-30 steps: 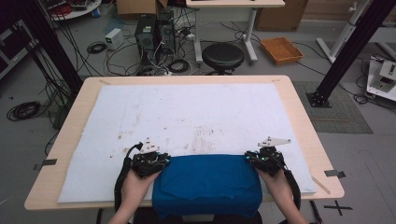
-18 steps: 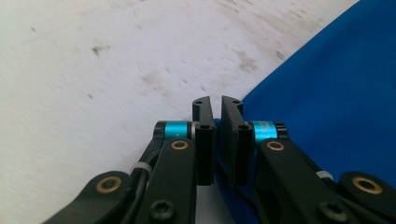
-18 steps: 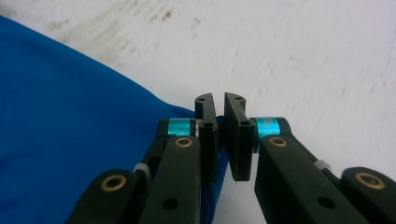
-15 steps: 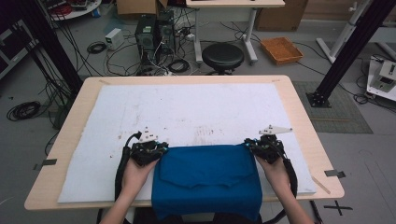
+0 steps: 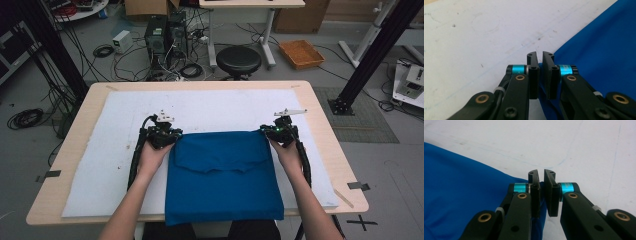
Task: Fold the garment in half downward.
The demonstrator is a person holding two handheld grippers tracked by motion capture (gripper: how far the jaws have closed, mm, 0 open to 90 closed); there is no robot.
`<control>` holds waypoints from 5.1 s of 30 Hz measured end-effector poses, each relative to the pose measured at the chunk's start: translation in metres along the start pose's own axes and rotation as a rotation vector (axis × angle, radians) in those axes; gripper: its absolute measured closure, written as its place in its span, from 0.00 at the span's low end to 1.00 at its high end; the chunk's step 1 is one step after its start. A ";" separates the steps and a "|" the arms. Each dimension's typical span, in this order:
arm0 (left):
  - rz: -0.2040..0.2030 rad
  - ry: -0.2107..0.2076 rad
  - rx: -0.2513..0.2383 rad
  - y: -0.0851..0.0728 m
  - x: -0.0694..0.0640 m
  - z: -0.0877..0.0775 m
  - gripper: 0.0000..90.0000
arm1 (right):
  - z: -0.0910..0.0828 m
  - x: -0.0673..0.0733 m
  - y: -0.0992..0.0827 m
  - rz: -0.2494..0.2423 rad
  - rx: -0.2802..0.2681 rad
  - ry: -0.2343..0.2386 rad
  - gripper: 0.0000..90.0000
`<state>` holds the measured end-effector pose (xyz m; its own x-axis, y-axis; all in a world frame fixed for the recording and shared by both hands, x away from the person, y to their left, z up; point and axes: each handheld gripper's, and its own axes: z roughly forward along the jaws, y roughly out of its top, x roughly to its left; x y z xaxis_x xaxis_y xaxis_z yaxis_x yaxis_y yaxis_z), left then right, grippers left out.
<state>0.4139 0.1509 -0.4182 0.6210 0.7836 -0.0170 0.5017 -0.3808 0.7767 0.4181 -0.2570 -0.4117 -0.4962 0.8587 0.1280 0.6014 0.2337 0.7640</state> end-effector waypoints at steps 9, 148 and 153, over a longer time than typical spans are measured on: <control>0.024 0.029 0.017 0.012 0.010 0.021 0.93 | 0.018 -0.010 0.007 -0.001 0.022 -0.033 0.94; -0.240 -0.113 0.052 -0.035 -0.040 -0.055 0.95 | -0.054 0.030 -0.064 -0.034 -0.001 0.063 1.00; -0.221 -0.150 0.043 -0.041 -0.051 -0.070 0.95 | -0.074 0.035 -0.070 -0.043 -0.008 0.092 1.00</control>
<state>0.3192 0.1607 -0.4048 0.5742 0.7698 -0.2788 0.6581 -0.2313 0.7166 0.3123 -0.2773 -0.4143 -0.5770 0.8025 0.1522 0.5738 0.2657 0.7747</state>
